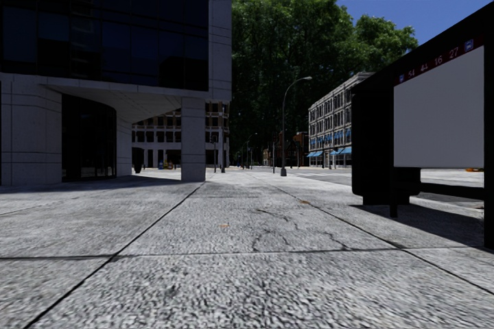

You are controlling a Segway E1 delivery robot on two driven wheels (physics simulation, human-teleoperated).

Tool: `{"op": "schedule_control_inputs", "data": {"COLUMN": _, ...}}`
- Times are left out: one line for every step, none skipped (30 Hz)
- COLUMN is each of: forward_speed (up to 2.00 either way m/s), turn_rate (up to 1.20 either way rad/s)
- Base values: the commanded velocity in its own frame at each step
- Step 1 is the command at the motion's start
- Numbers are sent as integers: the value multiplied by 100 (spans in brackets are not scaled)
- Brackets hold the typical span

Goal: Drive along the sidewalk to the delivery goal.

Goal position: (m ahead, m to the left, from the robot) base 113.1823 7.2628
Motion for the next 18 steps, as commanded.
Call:
{"op": "schedule_control_inputs", "data": {"forward_speed": 200, "turn_rate": 0}}
{"op": "schedule_control_inputs", "data": {"forward_speed": 200, "turn_rate": 0}}
{"op": "schedule_control_inputs", "data": {"forward_speed": 200, "turn_rate": 0}}
{"op": "schedule_control_inputs", "data": {"forward_speed": 200, "turn_rate": 0}}
{"op": "schedule_control_inputs", "data": {"forward_speed": 200, "turn_rate": 0}}
{"op": "schedule_control_inputs", "data": {"forward_speed": 200, "turn_rate": 0}}
{"op": "schedule_control_inputs", "data": {"forward_speed": 200, "turn_rate": 0}}
{"op": "schedule_control_inputs", "data": {"forward_speed": 200, "turn_rate": -66}}
{"op": "schedule_control_inputs", "data": {"forward_speed": 200, "turn_rate": -82}}
{"op": "schedule_control_inputs", "data": {"forward_speed": 200, "turn_rate": -106}}
{"op": "schedule_control_inputs", "data": {"forward_speed": 200, "turn_rate": -115}}
{"op": "schedule_control_inputs", "data": {"forward_speed": 200, "turn_rate": -108}}
{"op": "schedule_control_inputs", "data": {"forward_speed": 200, "turn_rate": -25}}
{"op": "schedule_control_inputs", "data": {"forward_speed": 200, "turn_rate": -25}}
{"op": "schedule_control_inputs", "data": {"forward_speed": 200, "turn_rate": -8}}
{"op": "schedule_control_inputs", "data": {"forward_speed": 200, "turn_rate": -2}}
{"op": "schedule_control_inputs", "data": {"forward_speed": 200, "turn_rate": 0}}
{"op": "schedule_control_inputs", "data": {"forward_speed": 200, "turn_rate": 0}}
